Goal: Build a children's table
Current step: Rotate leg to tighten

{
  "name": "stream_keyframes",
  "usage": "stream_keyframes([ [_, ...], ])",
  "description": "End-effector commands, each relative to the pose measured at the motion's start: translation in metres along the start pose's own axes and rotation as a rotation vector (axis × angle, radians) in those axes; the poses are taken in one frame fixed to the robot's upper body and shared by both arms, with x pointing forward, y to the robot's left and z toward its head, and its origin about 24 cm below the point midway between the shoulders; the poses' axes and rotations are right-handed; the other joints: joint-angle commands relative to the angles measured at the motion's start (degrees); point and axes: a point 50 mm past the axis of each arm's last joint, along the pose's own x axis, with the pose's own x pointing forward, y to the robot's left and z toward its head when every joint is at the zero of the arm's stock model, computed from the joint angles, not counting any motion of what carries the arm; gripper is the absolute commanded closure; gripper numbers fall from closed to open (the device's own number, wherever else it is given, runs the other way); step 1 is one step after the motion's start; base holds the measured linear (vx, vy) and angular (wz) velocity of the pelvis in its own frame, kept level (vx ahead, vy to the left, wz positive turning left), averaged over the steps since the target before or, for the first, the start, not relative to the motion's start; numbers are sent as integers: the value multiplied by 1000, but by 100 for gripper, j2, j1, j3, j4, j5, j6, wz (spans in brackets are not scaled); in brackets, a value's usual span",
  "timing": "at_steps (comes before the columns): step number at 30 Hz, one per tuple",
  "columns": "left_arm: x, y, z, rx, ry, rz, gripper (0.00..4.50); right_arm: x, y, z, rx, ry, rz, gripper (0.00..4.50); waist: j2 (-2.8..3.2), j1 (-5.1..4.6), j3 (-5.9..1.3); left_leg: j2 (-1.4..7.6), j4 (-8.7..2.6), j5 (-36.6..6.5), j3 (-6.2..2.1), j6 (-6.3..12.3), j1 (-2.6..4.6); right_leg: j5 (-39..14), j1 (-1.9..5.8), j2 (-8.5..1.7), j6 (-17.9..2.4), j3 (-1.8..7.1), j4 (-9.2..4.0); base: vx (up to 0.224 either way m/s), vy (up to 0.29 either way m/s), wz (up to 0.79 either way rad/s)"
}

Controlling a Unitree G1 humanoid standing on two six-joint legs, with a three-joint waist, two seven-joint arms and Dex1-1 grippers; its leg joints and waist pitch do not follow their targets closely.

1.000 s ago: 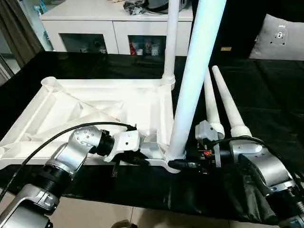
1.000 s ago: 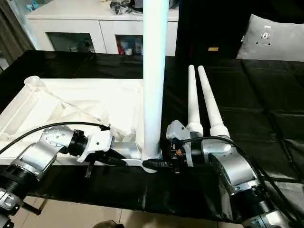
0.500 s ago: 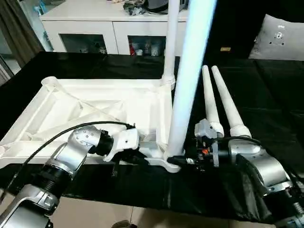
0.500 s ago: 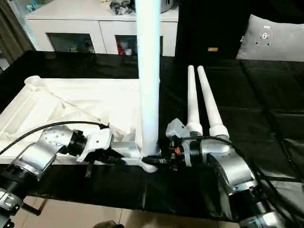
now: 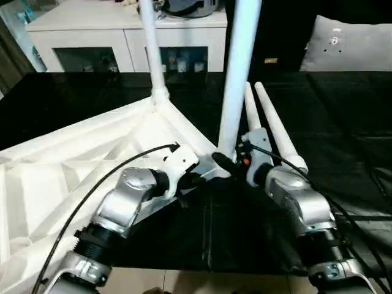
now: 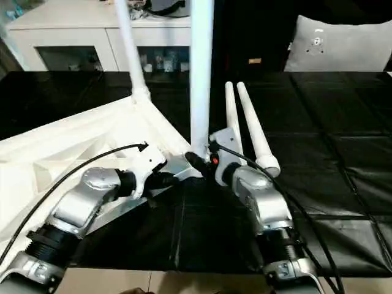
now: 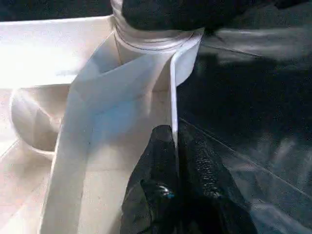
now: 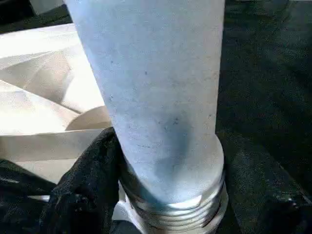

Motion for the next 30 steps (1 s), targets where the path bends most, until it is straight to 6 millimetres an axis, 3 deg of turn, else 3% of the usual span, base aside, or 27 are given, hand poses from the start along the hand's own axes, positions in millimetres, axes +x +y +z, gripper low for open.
stream_keyframes([
  [1,-1,-6,33,101,-123,-20,450,10,21,-15,20,57,97,124,-69,56,-393,245,-363,-768,-98,324,51,-993,301,-430,-1170,238,-425,0,0,0],
  [6,-7,4,29,128,-106,12,450,5,12,-9,20,18,83,77,-46,44,-372,241,-378,-992,-99,289,62,-1165,306,-438,-1157,239,-453,0,0,0],
  [7,-10,8,25,147,-91,10,450,1,9,-6,6,-4,95,69,-16,45,-375,241,-380,-1043,-106,261,65,-1189,305,-431,-1138,235,-456,0,0,0],
  [14,-24,14,13,218,-55,-107,450,-21,0,1,-63,-64,232,12,-19,123,-382,262,-383,-1064,-108,295,75,-973,311,-438,-1177,242,-424,0,0,0],
  [20,-37,17,0,331,-6,-283,450,-41,-7,2,-213,12,415,5,-2,250,-379,288,-380,-1139,-95,284,112,-1070,275,-440,-1184,247,-422,0,0,0],
  [23,-44,18,-4,368,19,-381,450,-51,-10,4,-288,50,514,5,-21,307,-375,290,-383,-1207,-88,254,113,-1163,286,-451,-1180,253,-416,0,0,0],
  [30,-47,16,-9,423,67,-494,450,-61,-5,0,-336,109,675,5,-42,349,-384,303,-370,-1087,-88,332,96,-1070,291,-460,-1249,252,-395,0,0,0],
])
